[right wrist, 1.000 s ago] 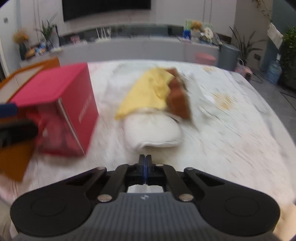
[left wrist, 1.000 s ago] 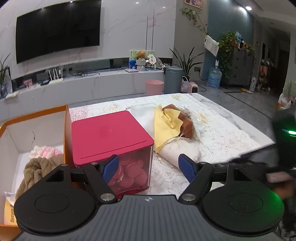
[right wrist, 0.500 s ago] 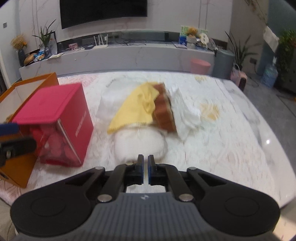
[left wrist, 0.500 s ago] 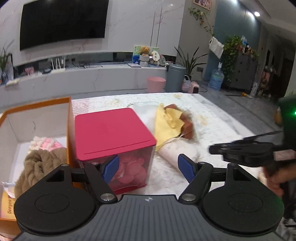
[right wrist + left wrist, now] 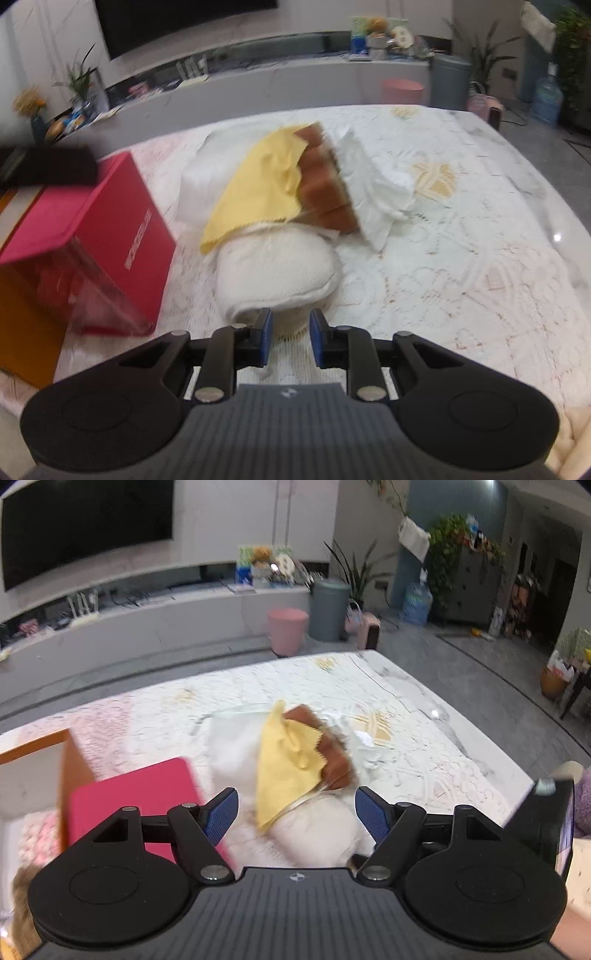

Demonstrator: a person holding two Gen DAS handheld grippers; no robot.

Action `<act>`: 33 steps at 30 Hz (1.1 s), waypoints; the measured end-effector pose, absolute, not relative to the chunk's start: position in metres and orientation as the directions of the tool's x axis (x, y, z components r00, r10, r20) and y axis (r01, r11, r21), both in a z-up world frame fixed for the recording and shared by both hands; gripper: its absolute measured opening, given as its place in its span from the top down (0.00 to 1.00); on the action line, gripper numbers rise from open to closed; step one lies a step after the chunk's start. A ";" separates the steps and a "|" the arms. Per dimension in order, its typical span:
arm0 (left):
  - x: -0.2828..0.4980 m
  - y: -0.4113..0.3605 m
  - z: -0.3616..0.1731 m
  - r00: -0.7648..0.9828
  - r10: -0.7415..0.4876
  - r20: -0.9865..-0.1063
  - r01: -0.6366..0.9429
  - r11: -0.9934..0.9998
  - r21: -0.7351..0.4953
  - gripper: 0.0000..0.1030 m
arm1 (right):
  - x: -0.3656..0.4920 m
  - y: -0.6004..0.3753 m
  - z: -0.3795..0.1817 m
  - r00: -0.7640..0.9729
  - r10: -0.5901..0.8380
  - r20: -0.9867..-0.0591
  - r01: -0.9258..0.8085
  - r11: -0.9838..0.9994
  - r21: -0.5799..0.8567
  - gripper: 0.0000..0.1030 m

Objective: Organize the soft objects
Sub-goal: 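Move the right tool down toward the white cloth bundle under the yellow cloth, then grasp the yellow cloth with the left tool while the right tool grasps the white cloth bundle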

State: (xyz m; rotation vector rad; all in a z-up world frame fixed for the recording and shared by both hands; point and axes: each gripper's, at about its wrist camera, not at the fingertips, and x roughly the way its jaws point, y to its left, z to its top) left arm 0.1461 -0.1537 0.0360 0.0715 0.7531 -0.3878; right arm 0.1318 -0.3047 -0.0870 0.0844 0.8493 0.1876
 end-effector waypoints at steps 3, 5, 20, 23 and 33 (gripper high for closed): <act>0.173 -0.174 0.031 0.621 -0.326 -0.713 0.409 0.910 -0.060 0.17 | 0.133 -0.310 -0.088 0.650 0.188 -0.737 -0.091 0.981 0.170 0.79; 0.194 -0.183 0.022 0.585 -0.307 -0.750 0.411 0.910 -0.053 0.17 | 0.136 -0.315 -0.090 0.637 0.198 -0.745 -0.066 0.977 0.203 0.79; 0.270 -0.197 -0.035 0.395 -0.240 -0.887 0.380 0.922 -0.081 0.38 | 0.154 -0.323 -0.092 0.651 0.233 -0.723 -0.065 0.965 0.253 0.79; 0.273 -0.199 -0.041 0.348 -0.272 -0.897 0.395 0.911 -0.123 0.60 | 0.154 -0.328 -0.095 0.646 0.226 -0.730 -0.043 0.965 0.260 0.79; 0.276 -0.186 -0.021 0.514 -0.202 -0.834 0.394 0.919 0.020 0.26 | 0.155 -0.329 -0.097 0.636 0.223 -0.739 -0.038 0.965 0.259 0.79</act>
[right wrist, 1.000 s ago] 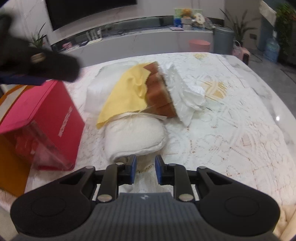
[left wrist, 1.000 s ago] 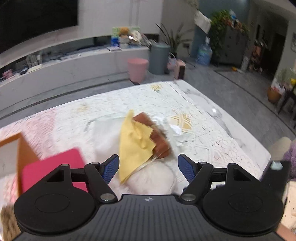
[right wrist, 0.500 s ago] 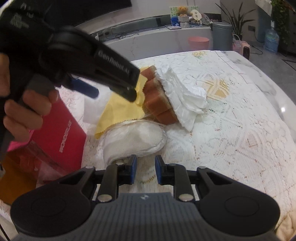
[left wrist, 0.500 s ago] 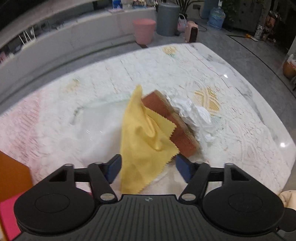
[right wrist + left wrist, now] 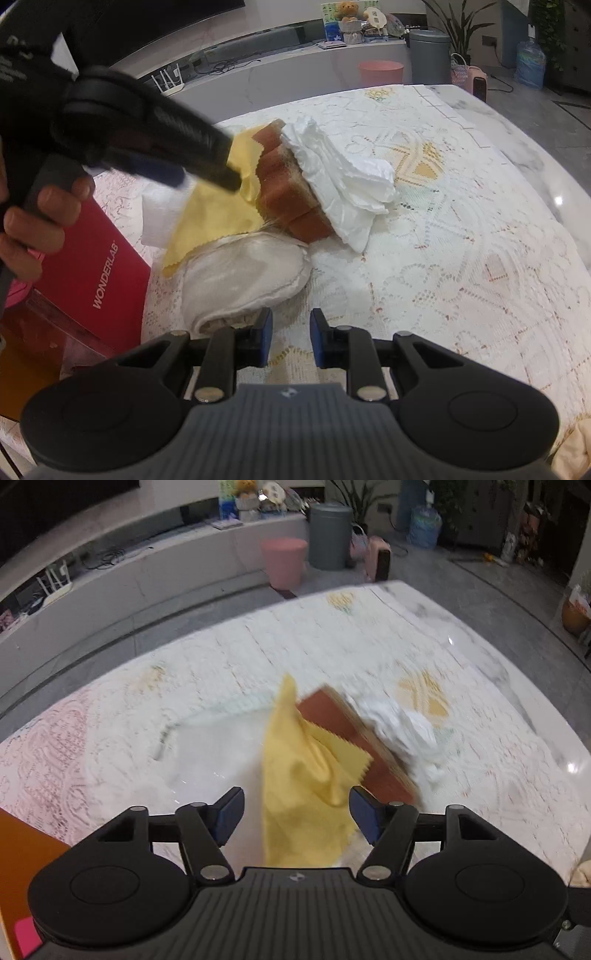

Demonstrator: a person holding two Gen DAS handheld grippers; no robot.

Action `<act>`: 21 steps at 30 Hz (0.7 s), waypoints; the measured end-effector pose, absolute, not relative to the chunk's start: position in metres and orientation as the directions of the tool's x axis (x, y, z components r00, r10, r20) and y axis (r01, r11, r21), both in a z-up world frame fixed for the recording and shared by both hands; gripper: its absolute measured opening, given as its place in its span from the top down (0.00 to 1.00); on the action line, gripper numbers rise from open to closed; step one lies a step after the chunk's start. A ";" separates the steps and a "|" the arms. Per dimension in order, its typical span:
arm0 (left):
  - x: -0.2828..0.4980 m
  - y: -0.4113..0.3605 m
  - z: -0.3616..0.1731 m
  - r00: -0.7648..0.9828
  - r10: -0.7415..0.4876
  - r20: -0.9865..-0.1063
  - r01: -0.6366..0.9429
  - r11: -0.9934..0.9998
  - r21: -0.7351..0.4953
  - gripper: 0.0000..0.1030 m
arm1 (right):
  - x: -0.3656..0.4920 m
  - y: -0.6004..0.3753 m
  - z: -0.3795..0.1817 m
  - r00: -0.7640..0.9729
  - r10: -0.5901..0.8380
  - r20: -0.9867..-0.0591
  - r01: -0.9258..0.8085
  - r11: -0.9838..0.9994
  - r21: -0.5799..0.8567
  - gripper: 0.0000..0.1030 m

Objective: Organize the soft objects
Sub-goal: 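Grasp the yellow cloth with the left tool while the right tool grasps the white cloth bundle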

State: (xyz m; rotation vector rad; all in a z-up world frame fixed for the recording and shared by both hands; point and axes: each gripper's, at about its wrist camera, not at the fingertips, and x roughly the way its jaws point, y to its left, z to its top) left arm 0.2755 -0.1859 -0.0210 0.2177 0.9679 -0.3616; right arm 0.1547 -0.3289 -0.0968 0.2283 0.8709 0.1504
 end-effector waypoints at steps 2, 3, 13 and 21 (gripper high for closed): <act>0.282 -0.184 -0.023 0.504 -0.188 -0.843 0.376 0.926 0.019 0.26 | 0.156 -0.328 -0.098 0.633 0.226 -0.741 -0.039 0.964 0.261 0.79; 0.286 -0.183 -0.026 0.500 -0.175 -0.848 0.368 0.930 0.025 0.26 | 0.157 -0.328 -0.099 0.631 0.228 -0.742 -0.040 0.964 0.262 0.79; 0.299 -0.171 -0.046 0.368 -0.295 -0.882 0.307 0.934 -0.185 0.59 | 0.159 -0.331 -0.100 0.634 0.237 -0.736 -0.037 0.960 0.277 0.79; 0.298 -0.175 -0.046 0.316 -0.337 -0.887 0.312 0.920 -0.238 0.82 | 0.158 -0.331 -0.098 0.636 0.245 -0.732 -0.037 0.957 0.289 0.78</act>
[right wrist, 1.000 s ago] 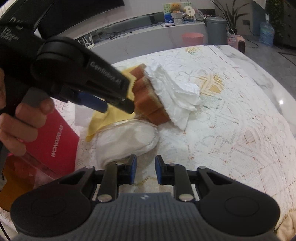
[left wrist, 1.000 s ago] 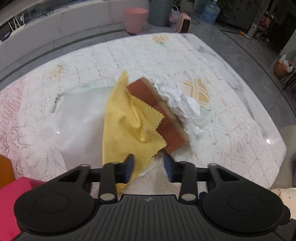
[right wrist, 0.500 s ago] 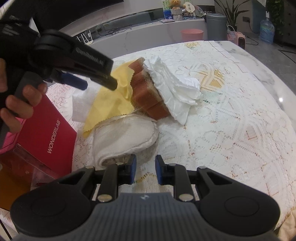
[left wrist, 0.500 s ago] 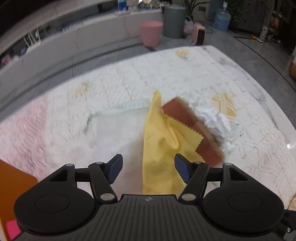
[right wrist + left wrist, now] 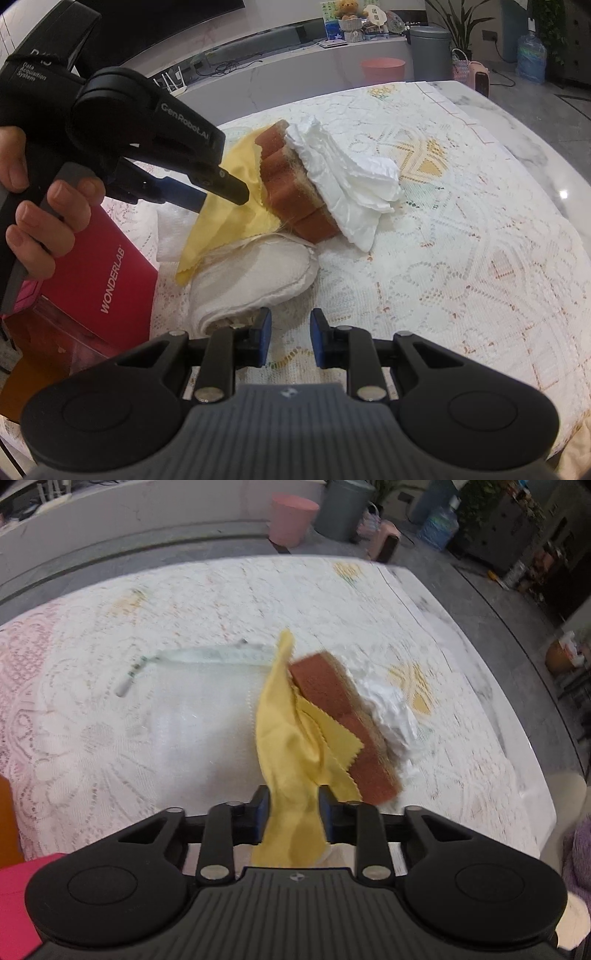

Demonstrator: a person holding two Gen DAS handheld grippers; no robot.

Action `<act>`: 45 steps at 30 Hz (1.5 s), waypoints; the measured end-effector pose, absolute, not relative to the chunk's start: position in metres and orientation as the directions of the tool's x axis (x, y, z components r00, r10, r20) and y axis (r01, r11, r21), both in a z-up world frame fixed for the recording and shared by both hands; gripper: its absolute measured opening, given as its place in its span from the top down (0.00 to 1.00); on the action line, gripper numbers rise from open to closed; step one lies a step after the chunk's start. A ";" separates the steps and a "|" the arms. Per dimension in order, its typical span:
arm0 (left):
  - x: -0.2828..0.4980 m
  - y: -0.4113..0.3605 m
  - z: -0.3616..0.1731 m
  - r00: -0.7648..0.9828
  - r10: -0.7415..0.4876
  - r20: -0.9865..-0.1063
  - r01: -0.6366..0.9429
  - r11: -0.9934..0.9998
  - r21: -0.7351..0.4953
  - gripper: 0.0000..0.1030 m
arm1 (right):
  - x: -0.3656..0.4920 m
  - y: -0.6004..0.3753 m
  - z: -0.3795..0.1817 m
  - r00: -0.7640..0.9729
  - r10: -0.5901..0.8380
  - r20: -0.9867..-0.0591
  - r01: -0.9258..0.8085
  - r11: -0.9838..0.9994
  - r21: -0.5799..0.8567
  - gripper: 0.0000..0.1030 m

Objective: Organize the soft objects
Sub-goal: 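Grasp the yellow cloth with the left tool while the right tool grasps the white cloth bundle, then lift the yellow cloth with the left tool while the right tool lifts the white bundle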

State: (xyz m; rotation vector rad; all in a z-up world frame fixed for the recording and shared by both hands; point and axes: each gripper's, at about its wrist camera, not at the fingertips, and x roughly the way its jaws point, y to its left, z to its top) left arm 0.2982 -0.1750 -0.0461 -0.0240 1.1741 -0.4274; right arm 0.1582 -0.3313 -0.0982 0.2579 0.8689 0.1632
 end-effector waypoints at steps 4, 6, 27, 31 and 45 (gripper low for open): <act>0.291 -0.184 -0.050 0.310 -0.328 -0.892 0.348 0.912 -0.214 0.99 | 0.158 -0.331 -0.099 0.634 0.252 -0.731 -0.044 0.956 0.292 0.78; 0.286 -0.184 -0.046 0.331 -0.333 -0.883 0.354 0.911 -0.211 0.99 | 0.159 -0.332 -0.100 0.627 0.263 -0.733 -0.045 0.952 0.304 0.78; 0.190 -0.106 0.052 0.488 -0.395 -0.778 0.366 0.902 -0.228 1.00 | 0.155 -0.319 -0.125 0.641 0.537 -0.548 -0.072 0.753 0.654 0.27; 0.176 -0.097 0.059 0.520 -0.354 -0.777 0.339 0.921 -0.193 1.00 | 0.156 -0.324 -0.130 0.652 0.581 -0.487 -0.051 0.674 0.737 0.22; 0.145 -0.070 0.058 0.535 -0.346 -0.771 0.302 0.930 -0.208 1.00 | 0.160 -0.340 -0.150 0.677 0.578 -0.455 0.091 0.548 0.832 0.95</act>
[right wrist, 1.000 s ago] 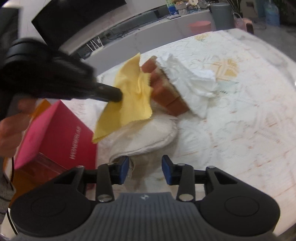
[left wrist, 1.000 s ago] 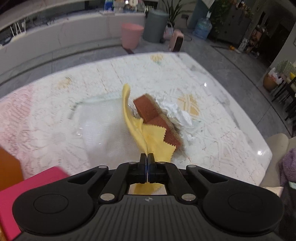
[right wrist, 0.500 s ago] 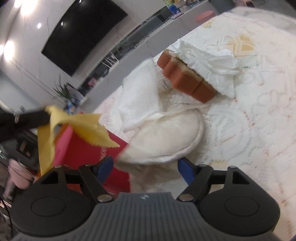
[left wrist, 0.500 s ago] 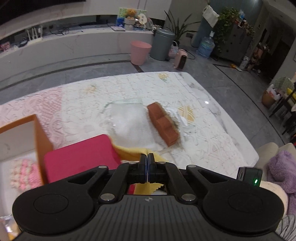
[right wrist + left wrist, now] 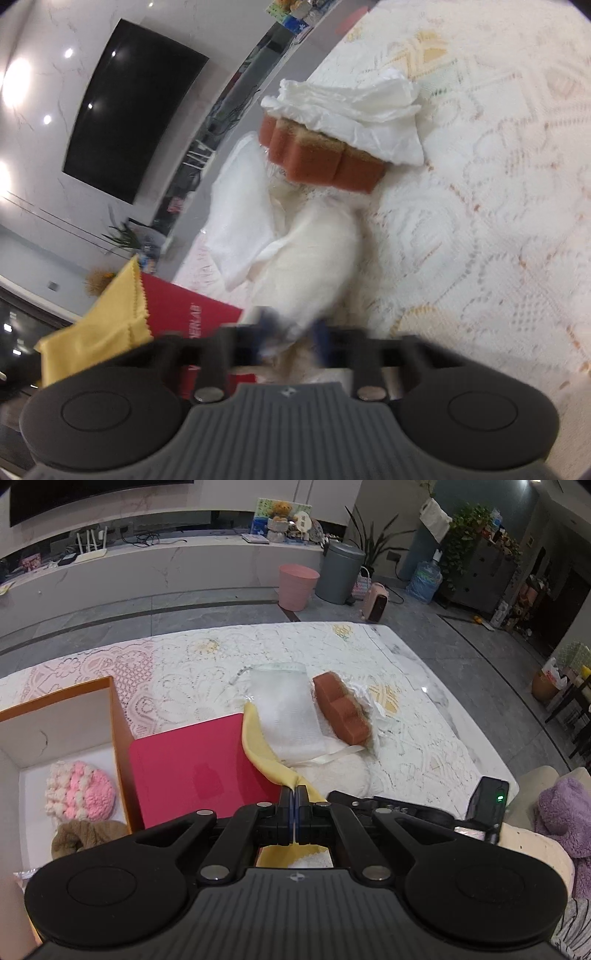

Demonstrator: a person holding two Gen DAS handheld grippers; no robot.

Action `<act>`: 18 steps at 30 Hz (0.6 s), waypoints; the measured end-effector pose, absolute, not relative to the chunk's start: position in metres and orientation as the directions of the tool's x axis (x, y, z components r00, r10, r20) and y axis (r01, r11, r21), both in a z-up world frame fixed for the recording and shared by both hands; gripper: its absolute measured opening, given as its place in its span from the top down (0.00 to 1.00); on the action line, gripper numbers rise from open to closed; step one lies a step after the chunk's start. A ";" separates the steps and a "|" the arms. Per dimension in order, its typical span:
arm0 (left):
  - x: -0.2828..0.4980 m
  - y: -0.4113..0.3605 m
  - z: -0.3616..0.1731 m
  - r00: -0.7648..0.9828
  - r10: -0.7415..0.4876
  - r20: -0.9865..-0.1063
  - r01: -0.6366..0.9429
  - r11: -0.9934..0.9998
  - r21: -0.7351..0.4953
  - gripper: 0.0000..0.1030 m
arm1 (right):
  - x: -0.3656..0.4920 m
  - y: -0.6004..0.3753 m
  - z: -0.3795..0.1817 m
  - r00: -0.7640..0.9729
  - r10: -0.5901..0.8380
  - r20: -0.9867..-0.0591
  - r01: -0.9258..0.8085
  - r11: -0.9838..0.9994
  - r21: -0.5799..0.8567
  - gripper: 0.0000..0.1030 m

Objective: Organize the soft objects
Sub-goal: 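Lift the yellow cloth with the left tool while the right tool lifts the white bundle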

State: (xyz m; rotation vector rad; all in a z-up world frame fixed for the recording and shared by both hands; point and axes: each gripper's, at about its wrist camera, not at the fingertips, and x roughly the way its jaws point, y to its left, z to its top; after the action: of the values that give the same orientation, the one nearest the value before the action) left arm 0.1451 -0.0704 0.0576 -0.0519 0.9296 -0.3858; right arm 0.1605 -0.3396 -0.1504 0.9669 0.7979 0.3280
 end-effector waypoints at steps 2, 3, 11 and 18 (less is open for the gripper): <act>0.140 -0.065 0.057 0.536 -0.351 -0.768 0.292 0.930 -0.222 1.00 | 0.158 -0.344 -0.145 0.680 0.589 -0.437 0.078 0.534 0.842 0.97; 0.138 -0.062 0.057 0.539 -0.347 -0.767 0.284 0.933 -0.223 1.00 | 0.157 -0.345 -0.140 0.689 0.587 -0.425 0.059 0.539 0.840 0.97; 0.125 -0.044 0.058 0.559 -0.312 -0.768 0.247 0.947 -0.205 1.00 | 0.141 -0.340 -0.085 0.602 0.492 -0.629 -0.016 0.795 0.607 0.98; 0.122 -0.041 0.063 0.576 -0.339 -0.744 0.255 0.939 -0.231 1.00 | 0.101 -0.344 -0.076 0.589 0.420 -0.690 -0.080 0.880 0.468 0.97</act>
State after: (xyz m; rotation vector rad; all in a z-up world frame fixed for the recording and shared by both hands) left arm 0.1223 -0.0415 0.0631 -0.1019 0.8920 -0.3485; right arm 0.1011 -0.3441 -0.0765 0.4140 0.8997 0.3012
